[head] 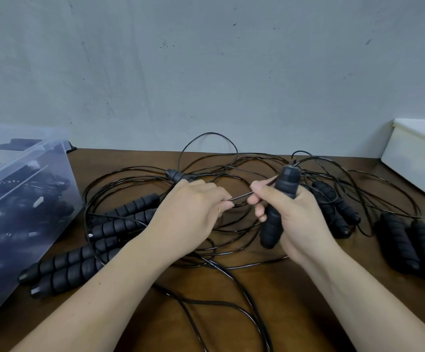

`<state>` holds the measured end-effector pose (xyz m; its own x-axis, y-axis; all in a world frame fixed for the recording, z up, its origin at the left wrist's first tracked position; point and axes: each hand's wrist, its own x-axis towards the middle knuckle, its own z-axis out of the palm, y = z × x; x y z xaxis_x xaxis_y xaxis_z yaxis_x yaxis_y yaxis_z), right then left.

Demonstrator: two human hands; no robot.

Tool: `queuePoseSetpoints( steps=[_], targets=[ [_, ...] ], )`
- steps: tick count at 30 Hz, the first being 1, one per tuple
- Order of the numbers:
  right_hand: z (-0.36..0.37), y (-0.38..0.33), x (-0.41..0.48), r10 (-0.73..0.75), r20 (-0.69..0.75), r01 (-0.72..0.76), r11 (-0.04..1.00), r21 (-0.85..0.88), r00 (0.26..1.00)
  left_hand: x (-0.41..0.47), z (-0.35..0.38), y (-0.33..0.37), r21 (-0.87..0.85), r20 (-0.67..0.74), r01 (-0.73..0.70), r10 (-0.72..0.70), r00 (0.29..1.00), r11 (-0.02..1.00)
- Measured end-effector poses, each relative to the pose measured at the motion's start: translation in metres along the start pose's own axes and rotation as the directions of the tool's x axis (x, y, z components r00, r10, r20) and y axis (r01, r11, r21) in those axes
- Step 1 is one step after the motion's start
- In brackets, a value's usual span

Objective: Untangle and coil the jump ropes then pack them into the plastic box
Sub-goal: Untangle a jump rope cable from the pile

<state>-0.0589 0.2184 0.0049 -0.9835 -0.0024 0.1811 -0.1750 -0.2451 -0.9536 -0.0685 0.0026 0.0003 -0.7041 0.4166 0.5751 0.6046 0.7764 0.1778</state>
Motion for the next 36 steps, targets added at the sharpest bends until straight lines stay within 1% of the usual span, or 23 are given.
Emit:
queuePoseSetpoints(
  steps=[3, 6, 10, 15, 17, 21, 25, 27, 29, 33, 36],
  targets=[
    [-0.011, -0.011, 0.007, 0.02, -0.084, -0.009, 0.992, 0.129, 0.996, 0.001, -0.006, -0.005, -0.036, -0.001, 0.056, -0.056, 0.998, 0.998],
    [-0.014, -0.012, 0.009, 0.035, -0.081, -0.022, 0.987, 0.156, 0.996, 0.003, -0.01, -0.003, -0.036, -0.006, 0.065, -0.065, 0.998, 0.997],
    [-0.002, -0.002, 0.003, 0.071, 0.002, -0.071, 0.992, 0.107, 0.997, 0.002, -0.008, 0.0, -0.06, 0.01, 0.071, -0.07, 0.997, 0.996],
    [0.01, 0.014, -0.007, 0.065, 0.1, -0.059, 0.996, -0.066, 0.993, 0.0, -0.003, 0.006, -0.05, 0.0, 0.022, -0.022, 1.0, 0.999],
    [0.012, 0.015, -0.008, 0.06, 0.098, -0.053, 0.996, -0.073, 0.993, -0.001, -0.003, 0.007, -0.055, 0.006, 0.018, -0.017, 1.0, 0.998],
    [0.008, 0.006, -0.005, 0.06, 0.039, -0.06, 0.998, -0.025, 0.997, -0.001, -0.003, 0.008, -0.075, 0.058, 0.029, -0.025, 0.998, 0.997],
    [0.007, 0.004, -0.006, 0.069, 0.091, -0.061, 0.994, -0.086, 0.993, -0.002, -0.002, 0.013, -0.098, 0.045, -0.006, 0.01, 0.999, 0.995],
    [0.006, 0.004, -0.007, 0.058, 0.078, -0.049, 0.993, -0.103, 0.995, -0.002, -0.002, 0.012, -0.111, 0.046, 0.006, -0.001, 0.999, 0.994],
    [0.004, 0.0, -0.005, 0.04, 0.038, -0.038, 0.997, -0.064, 0.998, -0.002, -0.003, 0.011, -0.123, 0.055, 0.028, -0.021, 0.998, 0.992],
    [-0.009, -0.013, 0.005, 0.038, -0.097, -0.023, 0.989, 0.146, 0.995, 0.0, -0.006, 0.01, -0.121, 0.06, 0.073, -0.066, 0.996, 0.99],
    [-0.018, -0.017, 0.013, 0.023, -0.153, 0.009, 0.979, 0.202, 0.988, 0.001, -0.01, 0.004, -0.118, 0.039, 0.08, -0.076, 0.996, 0.99]
  ],
)
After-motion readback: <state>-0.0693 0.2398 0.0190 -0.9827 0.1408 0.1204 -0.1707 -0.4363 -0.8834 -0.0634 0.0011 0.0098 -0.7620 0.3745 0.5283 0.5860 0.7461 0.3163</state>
